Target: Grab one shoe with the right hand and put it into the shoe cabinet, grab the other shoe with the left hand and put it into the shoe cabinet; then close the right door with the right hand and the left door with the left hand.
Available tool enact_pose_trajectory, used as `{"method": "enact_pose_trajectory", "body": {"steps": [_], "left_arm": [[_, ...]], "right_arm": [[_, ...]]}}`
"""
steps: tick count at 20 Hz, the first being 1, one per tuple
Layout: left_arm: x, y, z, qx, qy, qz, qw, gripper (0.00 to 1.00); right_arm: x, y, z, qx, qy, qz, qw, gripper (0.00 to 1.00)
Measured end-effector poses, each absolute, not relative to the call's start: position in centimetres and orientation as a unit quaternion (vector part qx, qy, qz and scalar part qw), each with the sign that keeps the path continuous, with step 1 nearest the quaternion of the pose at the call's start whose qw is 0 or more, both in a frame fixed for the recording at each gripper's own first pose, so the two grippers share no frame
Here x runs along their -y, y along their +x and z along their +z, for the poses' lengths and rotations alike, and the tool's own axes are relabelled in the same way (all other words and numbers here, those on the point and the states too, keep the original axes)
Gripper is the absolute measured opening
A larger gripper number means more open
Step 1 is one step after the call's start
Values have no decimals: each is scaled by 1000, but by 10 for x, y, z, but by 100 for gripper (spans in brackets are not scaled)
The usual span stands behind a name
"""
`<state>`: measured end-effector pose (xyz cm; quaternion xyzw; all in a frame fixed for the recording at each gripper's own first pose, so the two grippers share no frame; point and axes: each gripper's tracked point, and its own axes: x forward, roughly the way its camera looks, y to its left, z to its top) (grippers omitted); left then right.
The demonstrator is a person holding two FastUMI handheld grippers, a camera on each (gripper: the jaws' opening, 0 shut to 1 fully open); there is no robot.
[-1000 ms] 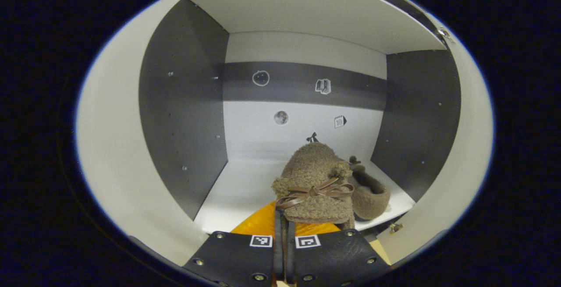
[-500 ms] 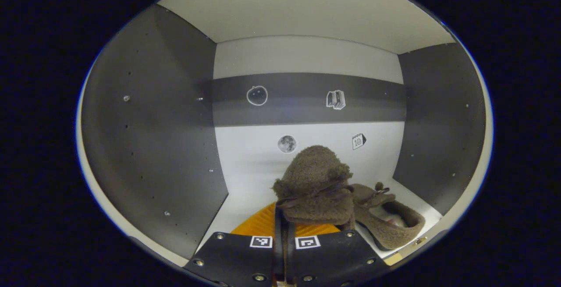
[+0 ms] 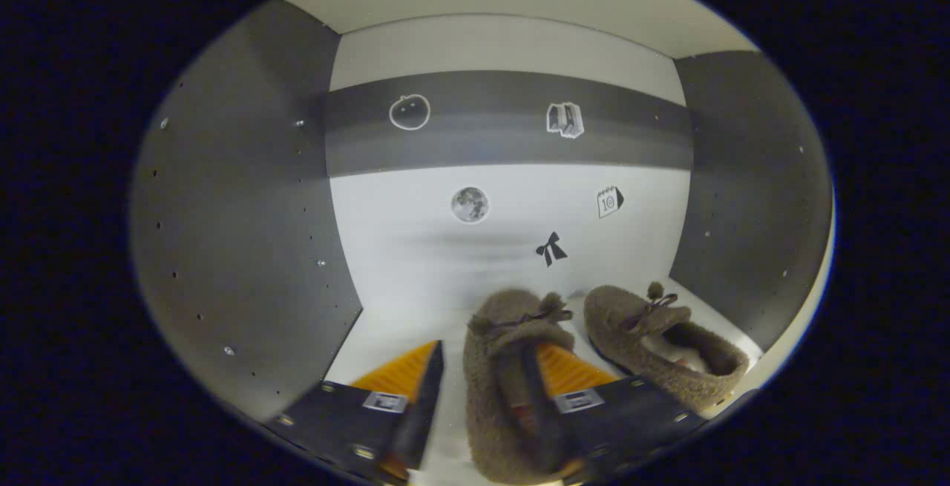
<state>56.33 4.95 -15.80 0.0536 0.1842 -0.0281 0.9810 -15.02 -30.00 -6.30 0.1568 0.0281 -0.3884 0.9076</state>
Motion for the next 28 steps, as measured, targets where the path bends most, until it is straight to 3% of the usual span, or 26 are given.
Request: {"method": "enact_pose_trajectory", "body": {"steps": [2, 6, 9, 11, 12, 13, 14, 18, 25, 27, 28], "left_arm": [[-48, 554, -157, -187, 54, -27, 981, 80], [-57, 521, -136, -169, 20, -28, 985, 82], [-68, 483, -110, -120, 5, -15, 993, 84], [-75, 457, -91, -80, 13, -1, 997, 80], [-76, 441, -83, -63, 15, 3, 998, 84], [-76, 426, -76, -49, 14, 7, 999, 80], [-77, 411, -71, -35, 9, 12, 999, 84], [-64, 352, -71, 20, -34, 27, 999, 84], [-39, 275, -95, 16, -13, 70, 997, 80], [-35, 249, -102, 10, -15, 86, 996, 84], [-36, 233, -105, 11, -12, 97, 995, 80]], "right_arm": [[299, -143, -60, -30, 153, -377, 913, 98], [300, -132, -55, -35, 149, -354, 922, 98], [301, -126, -43, -30, 142, -337, 930, 98], [304, -119, -38, -28, 139, -323, 936, 98], [305, -114, -34, -25, 139, -314, 939, 98], [305, -109, -31, -22, 139, -304, 942, 98], [305, -103, -28, -19, 139, -295, 945, 98], [304, -76, -14, -11, 124, -249, 960, 98], [282, -23, 31, 9, 98, -131, 986, 100], [273, -6, 43, 13, 94, -94, 991, 100], [267, 2, 50, 13, 92, -73, 993, 98]]}}
